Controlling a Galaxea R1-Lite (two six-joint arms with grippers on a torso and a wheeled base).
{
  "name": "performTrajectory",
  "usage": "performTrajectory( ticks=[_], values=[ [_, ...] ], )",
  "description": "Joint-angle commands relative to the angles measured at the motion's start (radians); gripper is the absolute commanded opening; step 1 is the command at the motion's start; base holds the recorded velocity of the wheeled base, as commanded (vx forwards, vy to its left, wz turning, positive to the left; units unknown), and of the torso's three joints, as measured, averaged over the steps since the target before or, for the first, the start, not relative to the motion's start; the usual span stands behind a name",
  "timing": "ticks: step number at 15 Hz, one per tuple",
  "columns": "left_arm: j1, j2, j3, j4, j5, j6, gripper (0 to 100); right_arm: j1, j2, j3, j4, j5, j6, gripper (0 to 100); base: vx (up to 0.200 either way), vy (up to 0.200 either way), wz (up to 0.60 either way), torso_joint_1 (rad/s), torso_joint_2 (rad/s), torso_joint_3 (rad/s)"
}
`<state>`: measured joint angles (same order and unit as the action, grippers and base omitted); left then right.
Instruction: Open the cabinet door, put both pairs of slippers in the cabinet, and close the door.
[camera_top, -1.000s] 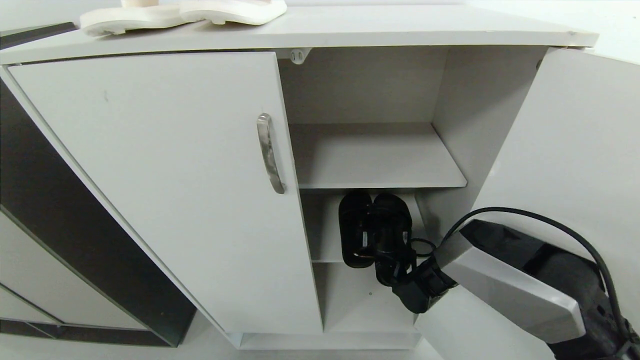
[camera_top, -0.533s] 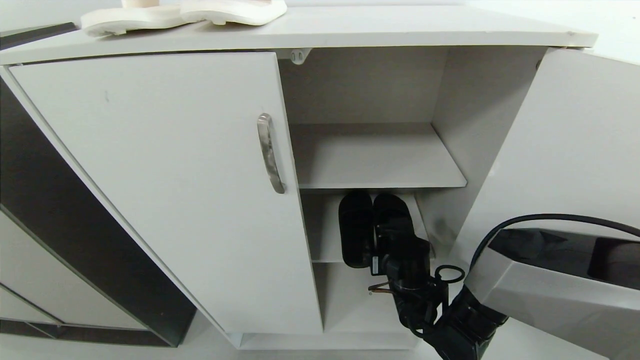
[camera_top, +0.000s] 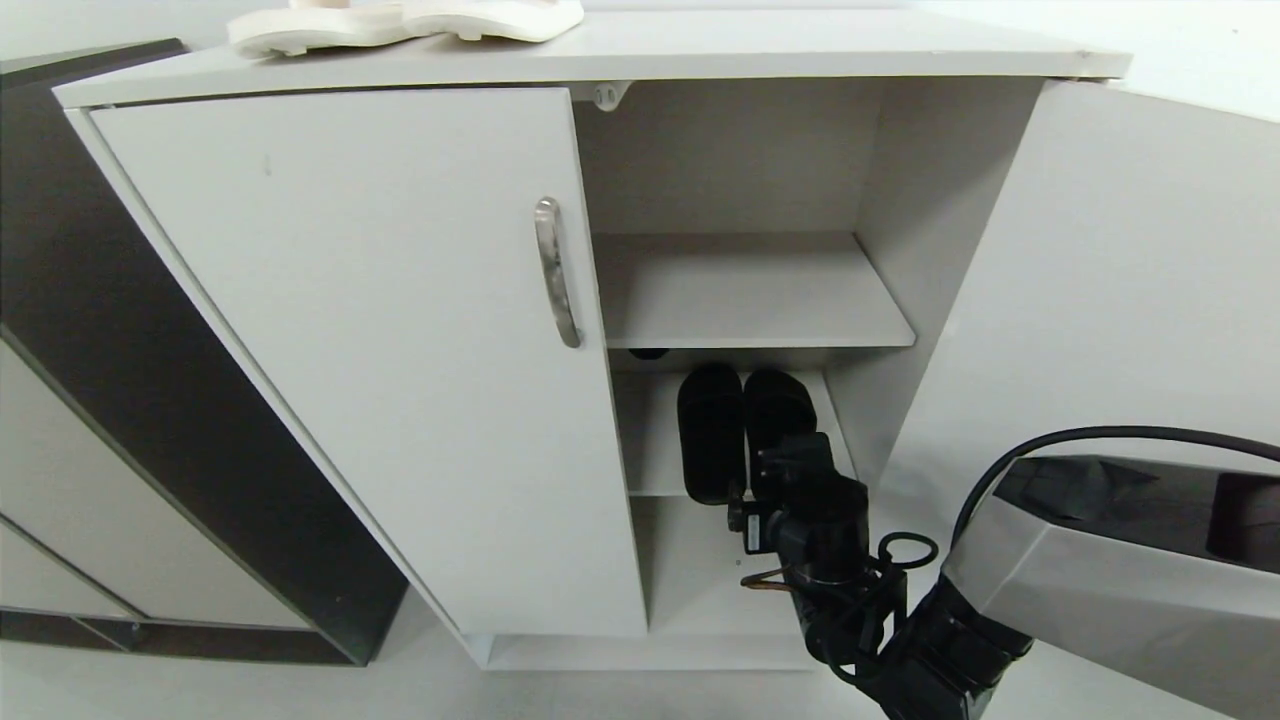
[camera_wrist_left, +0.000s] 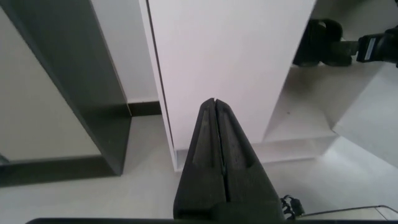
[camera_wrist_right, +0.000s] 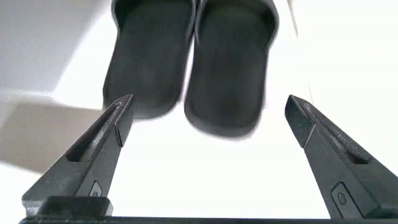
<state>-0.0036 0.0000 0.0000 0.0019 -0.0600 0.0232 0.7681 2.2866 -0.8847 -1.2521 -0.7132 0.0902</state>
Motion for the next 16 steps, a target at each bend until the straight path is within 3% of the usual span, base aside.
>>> performTrajectory(
  ticks=[1, 12, 16],
  values=[
    [0.001, 0.002, 0.0, 0.0, 0.0, 0.0, 0, 0.008, -0.002, 0.01, -0.006, 0.003, 0.0, 100, -0.2, 0.0, 0.0, -0.002, 0.0, 0.002],
    [0.001, 0.002, 0.0, 0.0, 0.008, -0.006, 0, 0.014, -0.009, 0.043, -0.064, 0.003, -0.001, 100, -0.018, 0.0, 0.0, 0.0, 0.0, 0.001],
    [0.001, 0.002, 0.0, 0.0, 0.008, -0.005, 0, 0.014, -0.006, 0.043, -0.064, 0.003, -0.001, 100, 0.0, 0.0, 0.0, 0.002, 0.0, 0.166]
  ],
)
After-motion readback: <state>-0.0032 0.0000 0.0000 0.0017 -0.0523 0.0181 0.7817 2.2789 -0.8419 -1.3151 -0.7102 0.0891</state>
